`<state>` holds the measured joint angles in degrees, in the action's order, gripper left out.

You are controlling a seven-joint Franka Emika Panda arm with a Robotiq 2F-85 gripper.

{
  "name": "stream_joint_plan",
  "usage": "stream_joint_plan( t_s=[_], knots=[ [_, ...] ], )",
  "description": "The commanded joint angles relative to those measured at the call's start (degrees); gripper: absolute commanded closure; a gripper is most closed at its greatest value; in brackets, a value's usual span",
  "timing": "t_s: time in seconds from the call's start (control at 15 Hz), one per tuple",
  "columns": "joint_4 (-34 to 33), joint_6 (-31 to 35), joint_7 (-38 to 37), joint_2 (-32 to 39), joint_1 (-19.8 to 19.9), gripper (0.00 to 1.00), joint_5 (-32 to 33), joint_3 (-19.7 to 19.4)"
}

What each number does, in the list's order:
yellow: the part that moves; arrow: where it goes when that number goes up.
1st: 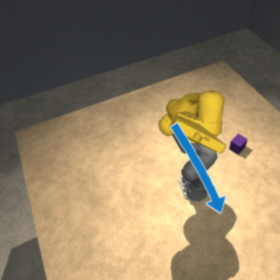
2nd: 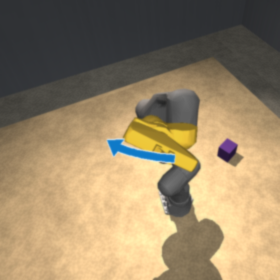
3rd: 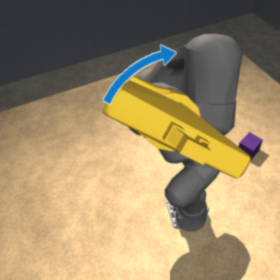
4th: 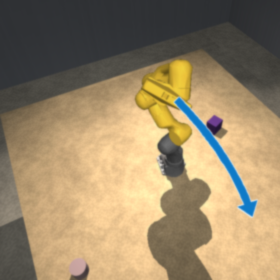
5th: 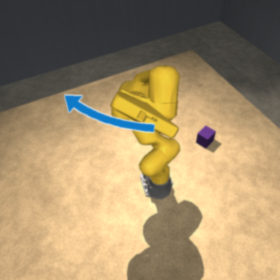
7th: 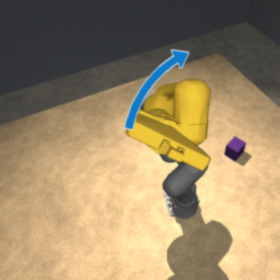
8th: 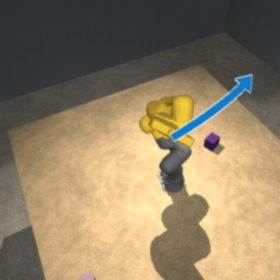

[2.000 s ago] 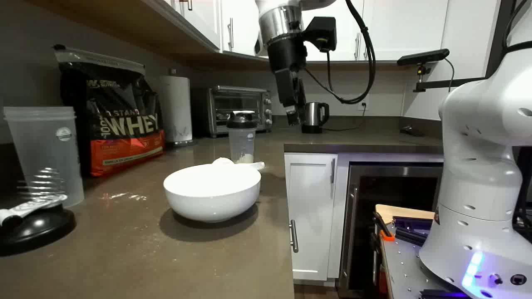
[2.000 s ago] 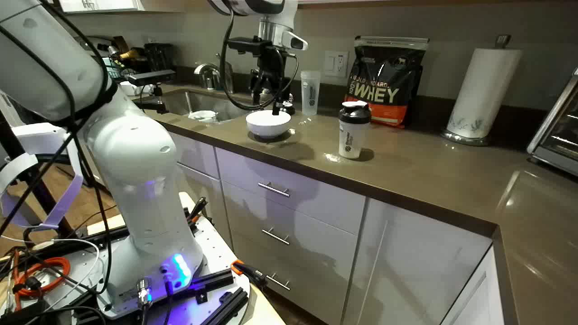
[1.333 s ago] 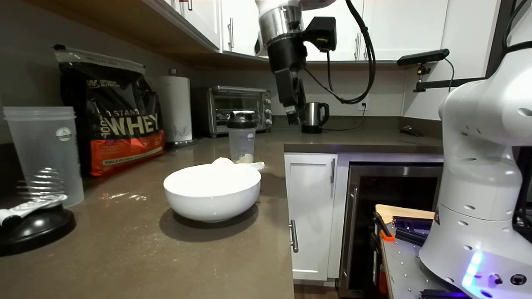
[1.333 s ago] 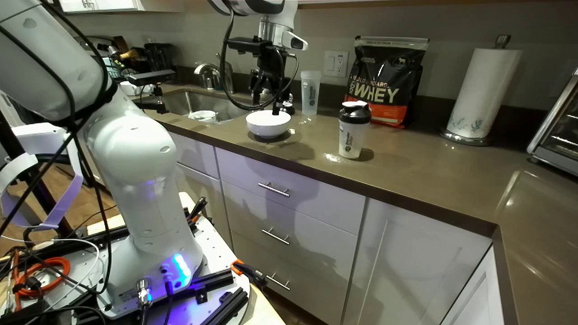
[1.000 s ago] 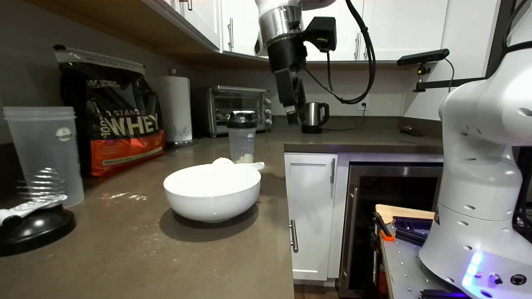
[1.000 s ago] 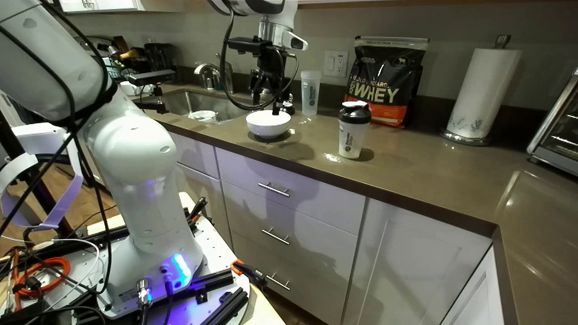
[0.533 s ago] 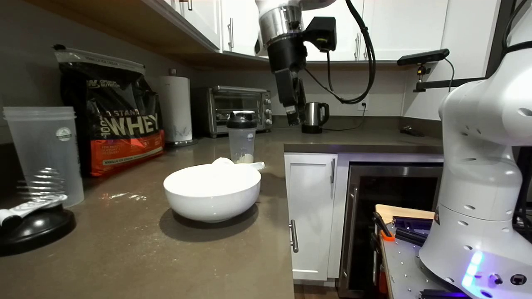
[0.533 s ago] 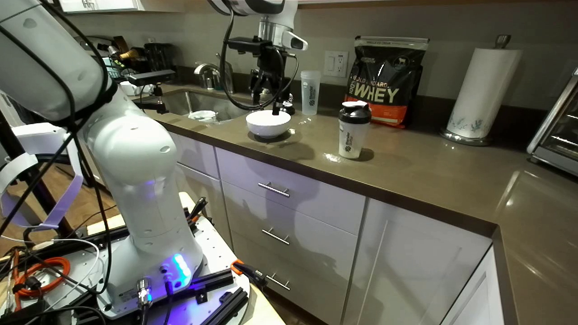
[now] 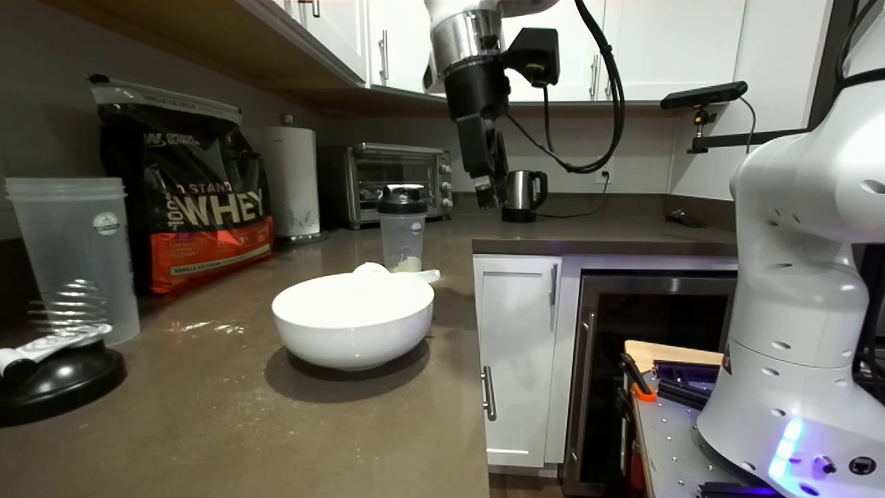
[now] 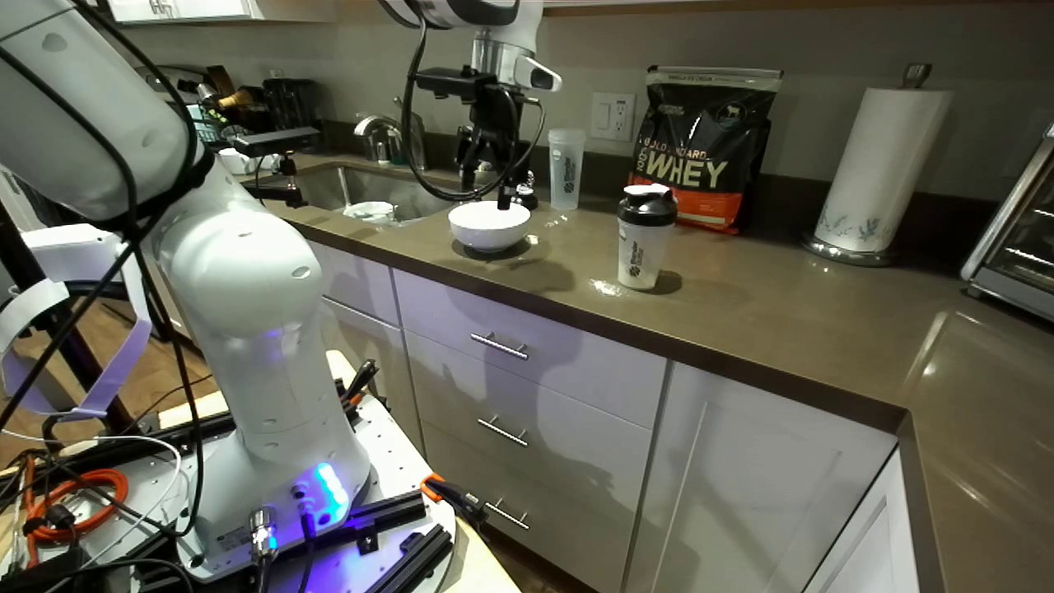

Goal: Move the clear cup forward

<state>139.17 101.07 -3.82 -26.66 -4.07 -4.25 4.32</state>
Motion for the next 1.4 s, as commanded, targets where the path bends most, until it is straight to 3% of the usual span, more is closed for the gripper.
stream_joint_plan(
  t_s=[0.0,0.8,1.33],
  knots=[
    [0.0,6.0,-0.2,1.4,-0.4,0.00,-1.9,0.1],
    [-0.9,40.9,1.1,10.8,-3.2,0.00,-10.5,-0.3],
    [-5.6,52.9,1.1,18.9,-5.8,0.00,-18.5,0.2]
  ],
)
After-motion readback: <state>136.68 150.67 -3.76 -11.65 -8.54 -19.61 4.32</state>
